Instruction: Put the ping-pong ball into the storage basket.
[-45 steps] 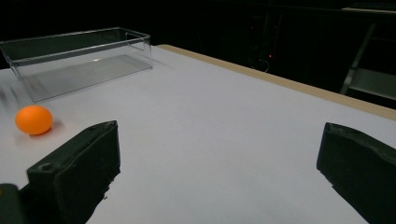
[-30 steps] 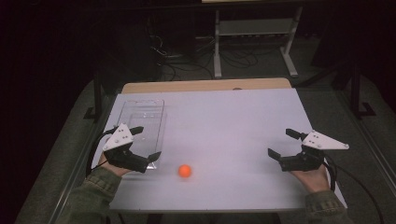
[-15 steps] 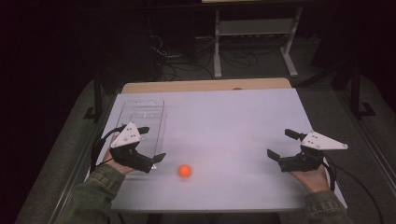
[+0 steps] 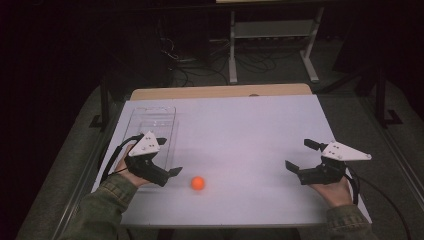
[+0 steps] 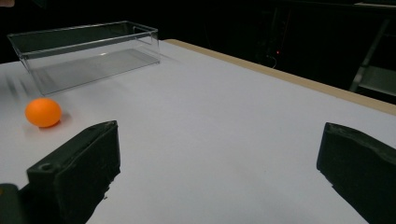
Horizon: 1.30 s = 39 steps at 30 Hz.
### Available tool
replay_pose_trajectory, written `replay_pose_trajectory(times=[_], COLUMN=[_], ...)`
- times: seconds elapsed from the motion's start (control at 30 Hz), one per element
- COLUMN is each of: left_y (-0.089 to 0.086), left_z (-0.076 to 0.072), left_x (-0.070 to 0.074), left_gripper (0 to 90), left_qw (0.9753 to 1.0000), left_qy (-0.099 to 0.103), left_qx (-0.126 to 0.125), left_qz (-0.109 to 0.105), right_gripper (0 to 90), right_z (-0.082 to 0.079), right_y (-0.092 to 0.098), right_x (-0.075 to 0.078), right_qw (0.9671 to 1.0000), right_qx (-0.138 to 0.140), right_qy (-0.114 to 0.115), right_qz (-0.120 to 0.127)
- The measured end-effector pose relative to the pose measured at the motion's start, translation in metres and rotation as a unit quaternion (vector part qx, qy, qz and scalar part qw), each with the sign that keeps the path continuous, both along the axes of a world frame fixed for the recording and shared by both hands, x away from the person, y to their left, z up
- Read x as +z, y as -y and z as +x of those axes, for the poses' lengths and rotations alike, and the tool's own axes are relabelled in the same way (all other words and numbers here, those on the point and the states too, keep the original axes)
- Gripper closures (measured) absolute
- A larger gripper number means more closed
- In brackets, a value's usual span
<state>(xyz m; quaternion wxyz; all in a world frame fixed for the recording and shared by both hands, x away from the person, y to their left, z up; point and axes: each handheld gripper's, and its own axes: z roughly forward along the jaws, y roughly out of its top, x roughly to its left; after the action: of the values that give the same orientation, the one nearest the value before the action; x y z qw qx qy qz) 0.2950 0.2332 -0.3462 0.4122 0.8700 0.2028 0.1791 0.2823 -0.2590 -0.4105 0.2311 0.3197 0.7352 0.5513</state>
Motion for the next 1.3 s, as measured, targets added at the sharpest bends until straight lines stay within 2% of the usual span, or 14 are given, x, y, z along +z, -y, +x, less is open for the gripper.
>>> replay_pose_trajectory(times=[0.37,0.67,1.0,1.13,1.2,1.3], left_y=[0.011,0.017,0.027,0.03,0.032,0.034], left_z=[0.002,0.002,0.003,0.004,0.004,0.004], left_x=[-0.005,-0.008,-0.012,-0.015,-0.015,-0.016], left_gripper=[0.0,0.0,0.0,0.0,0.0,0.0], left_qw=[0.9991,0.9979,0.9946,0.9937,0.9938,0.9932], left_qy=[-0.019,-0.024,-0.034,-0.037,-0.032,-0.038], left_qx=[-0.024,-0.034,-0.054,-0.058,-0.059,-0.063], left_qz=[0.029,0.049,0.082,0.088,0.089,0.09], right_gripper=[0.0,0.0,0.0,0.0,0.0,0.0], right_z=[-0.001,-0.001,0.0,0.0,0.0,0.0], right_y=[0.0,-0.001,-0.004,-0.004,-0.004,-0.004], right_x=[0.0,0.0,-0.002,-0.002,-0.002,-0.002], right_qw=[1.0,1.0,0.9999,0.9998,0.9998,0.9998], right_qx=[0.002,0.001,0.013,0.013,0.014,0.014], right_qy=[-0.002,0.0,-0.008,-0.007,-0.008,-0.009], right_qz=[0.0,-0.001,-0.008,-0.009,-0.008,-0.008])
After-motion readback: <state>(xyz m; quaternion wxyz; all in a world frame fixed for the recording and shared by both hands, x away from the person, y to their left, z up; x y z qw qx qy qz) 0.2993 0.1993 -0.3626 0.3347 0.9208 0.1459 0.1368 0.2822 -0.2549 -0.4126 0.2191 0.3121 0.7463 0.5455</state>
